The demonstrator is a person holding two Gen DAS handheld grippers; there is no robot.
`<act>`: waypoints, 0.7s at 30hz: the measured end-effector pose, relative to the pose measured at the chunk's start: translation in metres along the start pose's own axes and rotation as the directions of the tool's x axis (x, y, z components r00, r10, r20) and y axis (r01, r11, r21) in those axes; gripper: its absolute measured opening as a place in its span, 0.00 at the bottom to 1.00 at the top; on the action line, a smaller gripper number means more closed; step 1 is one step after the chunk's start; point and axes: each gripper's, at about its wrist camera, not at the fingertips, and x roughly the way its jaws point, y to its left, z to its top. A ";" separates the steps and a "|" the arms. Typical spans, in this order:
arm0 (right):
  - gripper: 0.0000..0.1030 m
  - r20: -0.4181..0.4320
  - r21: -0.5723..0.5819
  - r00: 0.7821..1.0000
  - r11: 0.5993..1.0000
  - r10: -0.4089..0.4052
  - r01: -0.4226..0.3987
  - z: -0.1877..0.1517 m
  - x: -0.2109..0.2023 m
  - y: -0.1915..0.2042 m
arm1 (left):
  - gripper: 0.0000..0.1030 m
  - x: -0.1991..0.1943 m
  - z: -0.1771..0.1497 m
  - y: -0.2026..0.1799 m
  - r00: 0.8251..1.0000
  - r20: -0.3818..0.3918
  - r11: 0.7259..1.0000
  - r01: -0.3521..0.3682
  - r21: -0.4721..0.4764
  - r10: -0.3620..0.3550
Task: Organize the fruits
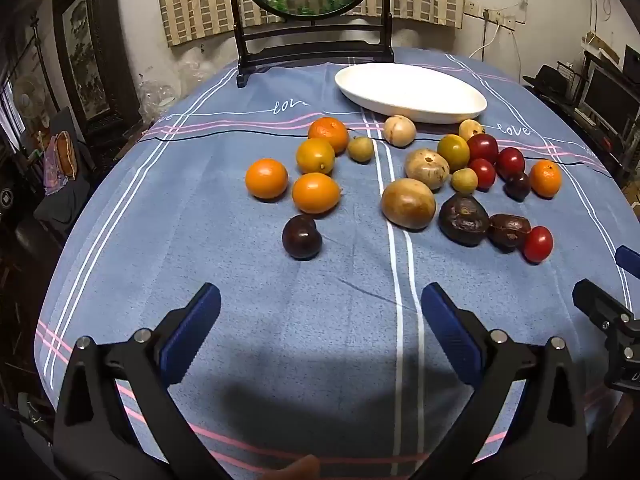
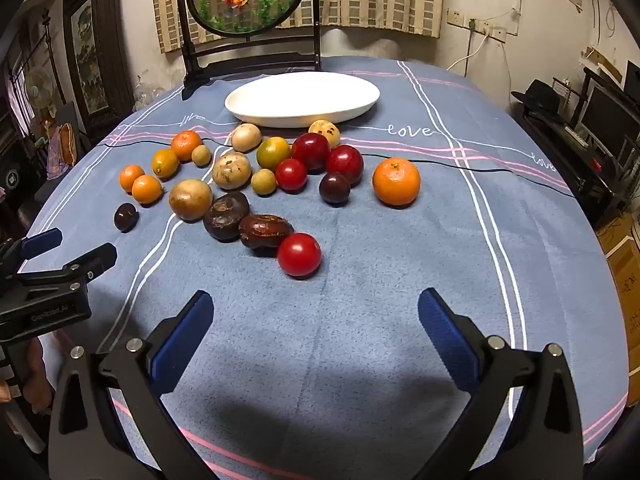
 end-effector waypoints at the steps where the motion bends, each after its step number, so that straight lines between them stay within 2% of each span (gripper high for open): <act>1: 0.99 0.001 0.001 1.000 1.000 0.001 -0.001 0.000 0.000 0.000 | 0.98 0.000 0.000 0.000 1.000 -0.004 1.000 -0.001 0.001 0.001; 8: 0.99 0.005 0.007 1.000 1.000 0.004 -0.004 -0.001 -0.001 0.000 | 0.98 0.003 -0.001 -0.003 1.000 -0.014 1.000 -0.003 0.002 0.003; 10: 0.99 0.008 0.009 1.000 1.000 0.009 -0.009 0.000 -0.001 -0.001 | 0.98 0.000 -0.003 -0.007 1.000 -0.008 1.000 0.020 -0.005 -0.020; 21: 0.99 0.002 0.017 1.000 1.000 0.005 -0.005 -0.002 0.000 -0.001 | 0.98 -0.004 -0.004 -0.004 0.999 -0.028 0.999 0.037 -0.005 -0.037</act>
